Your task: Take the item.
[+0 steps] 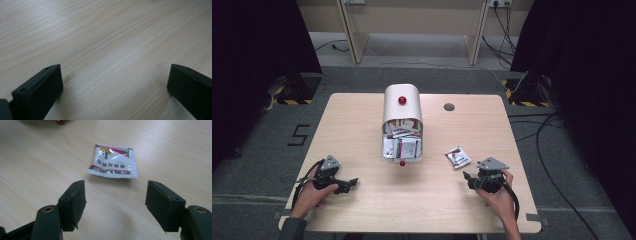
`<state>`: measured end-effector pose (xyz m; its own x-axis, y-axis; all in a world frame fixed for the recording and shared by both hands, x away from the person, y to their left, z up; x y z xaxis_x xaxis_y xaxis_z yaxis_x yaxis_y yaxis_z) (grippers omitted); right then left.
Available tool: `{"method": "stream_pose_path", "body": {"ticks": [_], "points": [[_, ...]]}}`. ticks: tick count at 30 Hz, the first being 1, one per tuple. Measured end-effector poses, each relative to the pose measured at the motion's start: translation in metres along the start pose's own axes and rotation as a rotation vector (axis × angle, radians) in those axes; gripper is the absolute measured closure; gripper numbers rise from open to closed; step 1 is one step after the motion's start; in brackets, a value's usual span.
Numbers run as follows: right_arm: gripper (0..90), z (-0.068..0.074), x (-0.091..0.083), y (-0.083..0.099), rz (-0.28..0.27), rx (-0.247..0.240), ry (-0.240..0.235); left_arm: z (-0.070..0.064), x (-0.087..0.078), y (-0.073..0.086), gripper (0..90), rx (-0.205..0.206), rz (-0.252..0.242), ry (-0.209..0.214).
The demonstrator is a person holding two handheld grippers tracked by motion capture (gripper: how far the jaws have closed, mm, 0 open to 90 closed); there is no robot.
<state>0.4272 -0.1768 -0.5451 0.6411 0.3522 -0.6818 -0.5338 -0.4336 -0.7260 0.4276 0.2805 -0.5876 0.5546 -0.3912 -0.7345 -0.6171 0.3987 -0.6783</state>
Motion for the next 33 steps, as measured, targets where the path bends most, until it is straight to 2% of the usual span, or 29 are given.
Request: {"method": "stream_pose_path", "body": {"ticks": [4,12,18,33], "points": [[29.4,0.0,-0.003,0.007,0.002,0.013,0.006,0.0,0.0,0.0,0.0,0.0,0.0,0.0],[23.5,0.006,-0.006,0.015,-0.003,0.021,-0.012,0.0,0.0,0.0,0.0,0.0,0.0,0.0],[23.3,0.011,-0.008,0.02,-0.003,0.006,-0.018,0.0,0.0,0.0,0.0,0.0,0.0,0.0],[23.7,0.021,-0.012,0.035,0.003,0.014,-0.03,0.0,0.0,0.0,0.0,0.0,0.0,0.0]]}}
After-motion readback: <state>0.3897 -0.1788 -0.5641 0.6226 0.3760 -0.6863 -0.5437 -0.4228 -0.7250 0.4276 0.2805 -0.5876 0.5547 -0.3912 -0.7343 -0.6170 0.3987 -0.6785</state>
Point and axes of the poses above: each handheld gripper's, and its own axes: x roughly forward along the jaws, y roughly out of its underside, z roughly to its left, the point moved 9 cm from there along x, roughly forward along the jaws, and after that the axes turned 4 degrees about z, right-handed, at the moved point
